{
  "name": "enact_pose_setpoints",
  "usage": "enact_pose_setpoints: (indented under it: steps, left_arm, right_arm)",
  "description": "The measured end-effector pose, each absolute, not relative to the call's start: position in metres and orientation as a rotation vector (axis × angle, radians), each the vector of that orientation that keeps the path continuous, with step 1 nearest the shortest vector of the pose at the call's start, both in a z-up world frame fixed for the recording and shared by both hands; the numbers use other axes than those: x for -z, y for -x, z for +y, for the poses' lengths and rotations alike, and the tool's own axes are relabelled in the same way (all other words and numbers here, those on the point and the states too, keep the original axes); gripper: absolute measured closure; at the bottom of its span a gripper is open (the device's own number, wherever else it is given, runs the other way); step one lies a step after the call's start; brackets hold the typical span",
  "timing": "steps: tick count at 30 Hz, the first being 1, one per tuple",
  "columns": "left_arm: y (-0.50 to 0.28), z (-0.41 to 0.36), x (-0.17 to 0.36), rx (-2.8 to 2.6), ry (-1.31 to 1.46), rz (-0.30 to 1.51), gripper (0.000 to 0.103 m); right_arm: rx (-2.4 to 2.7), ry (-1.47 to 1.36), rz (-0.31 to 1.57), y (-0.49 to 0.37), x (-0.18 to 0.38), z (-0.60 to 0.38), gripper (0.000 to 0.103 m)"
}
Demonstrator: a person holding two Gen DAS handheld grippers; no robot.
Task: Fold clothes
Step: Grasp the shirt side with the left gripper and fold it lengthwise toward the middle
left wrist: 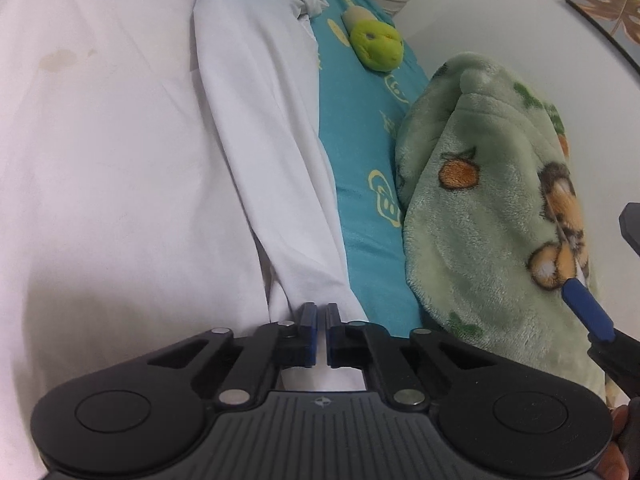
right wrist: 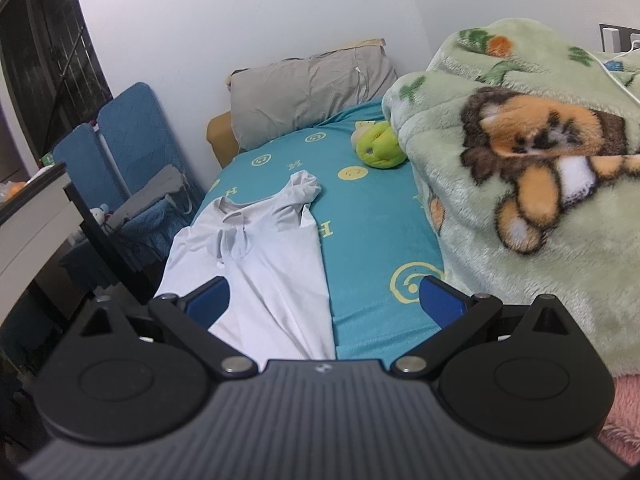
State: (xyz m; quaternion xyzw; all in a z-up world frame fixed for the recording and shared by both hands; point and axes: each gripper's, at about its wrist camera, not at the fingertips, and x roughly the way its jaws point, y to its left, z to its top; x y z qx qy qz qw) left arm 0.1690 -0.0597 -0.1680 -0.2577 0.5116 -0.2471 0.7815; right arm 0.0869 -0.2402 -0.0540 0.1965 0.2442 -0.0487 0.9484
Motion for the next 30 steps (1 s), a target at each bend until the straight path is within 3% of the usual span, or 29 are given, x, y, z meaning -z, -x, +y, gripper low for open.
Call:
enact_pose_setpoints:
  steps: [4, 6, 7, 8, 10, 11, 15, 18, 21, 23, 24, 30]
  left_arm:
    - [-0.167, -0.059, 0.167, 0.564, 0.570, 1.118, 0.103]
    - [-0.164, -0.060, 0.162, 0.584, 0.578, 1.127, 0.094]
    - [-0.163, -0.063, 0.159, 0.589, 0.567, 1.128, 0.080]
    - [-0.161, -0.065, 0.156, 0.595, 0.557, 1.129, 0.056]
    - [-0.156, -0.072, 0.152, 0.598, 0.524, 1.134, 0.039]
    - [-0.155, -0.076, 0.150, 0.597, 0.507, 1.142, 0.039]
    - [-0.159, -0.094, 0.147, 0.566, 0.442, 1.211, 0.040]
    - [-0.165, -0.105, 0.147, 0.468, 0.382, 1.290, 0.047]
    - [-0.169, -0.110, 0.147, 0.395, 0.331, 1.348, 0.062]
    - [-0.172, -0.112, 0.144, 0.377, 0.300, 1.368, 0.094]
    - [-0.173, -0.113, 0.143, 0.367, 0.285, 1.377, 0.098]
    - [-0.160, -0.068, 0.115, 0.488, 0.426, 1.340, 0.102]
  right_arm:
    - [0.106, -0.400, 0.504, -0.088, 0.055, -0.239, 0.000]
    - [0.115, -0.408, 0.500, -0.086, 0.054, -0.241, 0.000]
    - [0.119, -0.414, 0.498, -0.086, 0.054, -0.242, 0.000]
    - [0.123, -0.420, 0.496, -0.085, 0.054, -0.244, 0.000]
    - [0.138, -0.433, 0.489, -0.085, 0.052, -0.247, 0.000]
    - [0.149, -0.431, 0.477, -0.084, 0.051, -0.248, 0.000]
    - [0.188, -0.428, 0.455, -0.084, 0.051, -0.256, 0.000]
    - [0.214, -0.427, 0.447, -0.084, 0.053, -0.263, 0.000]
    - [0.232, -0.438, 0.447, -0.086, 0.056, -0.271, 0.000]
    - [0.237, -0.453, 0.457, -0.087, 0.060, -0.275, 0.000]
    - [0.238, -0.455, 0.459, -0.088, 0.061, -0.276, 0.000]
    - [0.233, -0.478, 0.454, -0.084, 0.061, -0.279, 0.000]
